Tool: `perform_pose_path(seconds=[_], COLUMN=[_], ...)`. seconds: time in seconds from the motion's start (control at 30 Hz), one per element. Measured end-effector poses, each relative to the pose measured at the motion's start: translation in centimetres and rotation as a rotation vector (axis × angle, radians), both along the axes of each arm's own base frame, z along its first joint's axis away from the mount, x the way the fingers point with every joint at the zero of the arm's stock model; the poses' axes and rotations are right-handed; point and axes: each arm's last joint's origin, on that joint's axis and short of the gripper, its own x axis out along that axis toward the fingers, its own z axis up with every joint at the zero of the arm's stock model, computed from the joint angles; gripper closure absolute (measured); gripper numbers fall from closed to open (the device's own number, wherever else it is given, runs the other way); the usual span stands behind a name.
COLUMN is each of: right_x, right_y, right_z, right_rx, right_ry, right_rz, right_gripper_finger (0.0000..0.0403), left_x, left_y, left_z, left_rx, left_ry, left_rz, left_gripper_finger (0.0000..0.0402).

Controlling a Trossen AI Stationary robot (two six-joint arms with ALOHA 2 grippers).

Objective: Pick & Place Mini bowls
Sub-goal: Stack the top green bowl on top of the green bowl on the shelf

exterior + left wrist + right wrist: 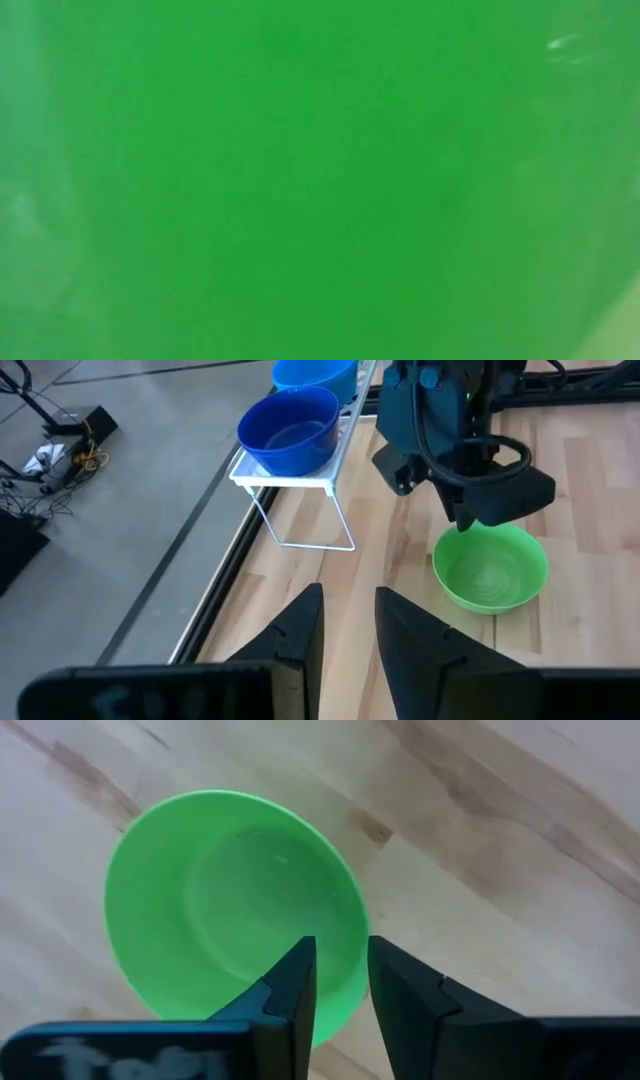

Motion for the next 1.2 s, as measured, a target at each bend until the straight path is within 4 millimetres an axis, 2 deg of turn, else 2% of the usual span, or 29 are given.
perform_pose_path(seconds=[0.73, 0.83, 0.97, 1.2], right_x=[1.0, 1.1, 1.1, 1.3], right_y=[-0.2, -0.1, 0.1, 0.3], right_z=[-3.0, -3.3, -3.3, -2.9], right_rx=[-0.014, -0.011, -0.009, -0.008], right_ry=[0.069, 0.077, 0.076, 0.067], right_rz=[-0.002, 0.001, 0.001, 0.005], right_gripper_finger=[0.0322, 0.0336, 0.0383, 0.0394], left_x=[0.0, 0.0, 0.0, 0.0], left_y=[0.0, 0.0, 0.0, 0.0], left_z=[0.0, 0.0, 0.0, 0.0], left_rx=[0.002, 0.011, 0.015, 0.013], left_ry=[0.001, 0.005, 0.008, 0.007], left_rz=[-0.001, -0.007, -0.009, -0.014], left_gripper_finger=[0.0315, 0.0315, 0.0315, 0.0315])
